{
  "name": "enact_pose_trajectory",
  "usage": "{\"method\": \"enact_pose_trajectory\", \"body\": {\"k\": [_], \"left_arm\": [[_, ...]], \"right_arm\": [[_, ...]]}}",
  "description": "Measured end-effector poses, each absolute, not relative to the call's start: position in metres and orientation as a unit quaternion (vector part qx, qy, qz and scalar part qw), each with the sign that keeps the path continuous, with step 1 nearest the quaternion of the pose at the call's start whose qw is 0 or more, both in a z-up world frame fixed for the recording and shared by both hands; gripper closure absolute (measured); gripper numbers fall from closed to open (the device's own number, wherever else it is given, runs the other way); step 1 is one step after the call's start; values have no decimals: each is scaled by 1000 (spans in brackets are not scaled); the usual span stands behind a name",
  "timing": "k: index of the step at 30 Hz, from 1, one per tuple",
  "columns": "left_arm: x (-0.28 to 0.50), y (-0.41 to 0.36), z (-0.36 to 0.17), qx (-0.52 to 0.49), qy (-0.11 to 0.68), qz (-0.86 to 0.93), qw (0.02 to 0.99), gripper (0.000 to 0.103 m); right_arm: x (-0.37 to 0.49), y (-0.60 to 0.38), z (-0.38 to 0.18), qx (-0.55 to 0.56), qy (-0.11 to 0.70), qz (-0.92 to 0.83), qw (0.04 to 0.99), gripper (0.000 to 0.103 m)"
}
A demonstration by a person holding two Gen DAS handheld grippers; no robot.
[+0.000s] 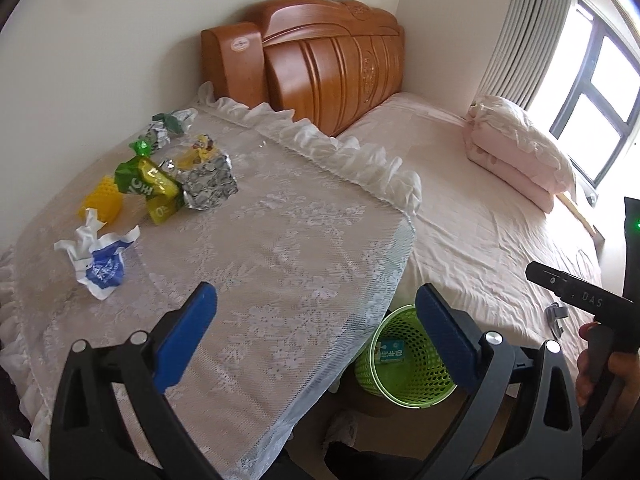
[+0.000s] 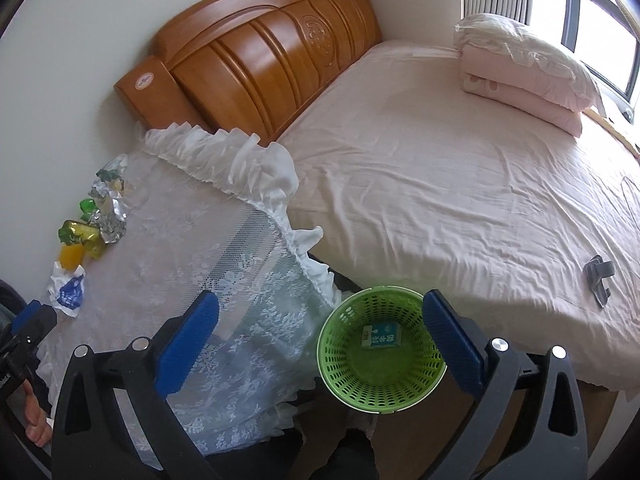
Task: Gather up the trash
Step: 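Move the left tool to the crumpled white tissue and grasp it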
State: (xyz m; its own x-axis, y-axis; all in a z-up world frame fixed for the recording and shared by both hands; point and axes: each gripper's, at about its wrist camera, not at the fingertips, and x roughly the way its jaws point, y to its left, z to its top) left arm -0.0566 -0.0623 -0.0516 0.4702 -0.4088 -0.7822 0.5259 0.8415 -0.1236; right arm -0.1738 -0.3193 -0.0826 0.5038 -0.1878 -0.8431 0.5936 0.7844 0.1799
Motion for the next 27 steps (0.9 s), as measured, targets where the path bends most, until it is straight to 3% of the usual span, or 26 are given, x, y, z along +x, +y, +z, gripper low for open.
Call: {"method": "enact_pose_trajectory", "body": {"k": [11, 27], "left_arm": [[-48, -35, -52, 42, 442, -237, 864, 8], [-34, 66, -64, 7, 457, -121, 881, 8]], "right_arm": [[-149, -300, -74, 219, 436, -205, 849, 2], [-54, -209, -80, 157, 466, -74, 868, 2]]}}
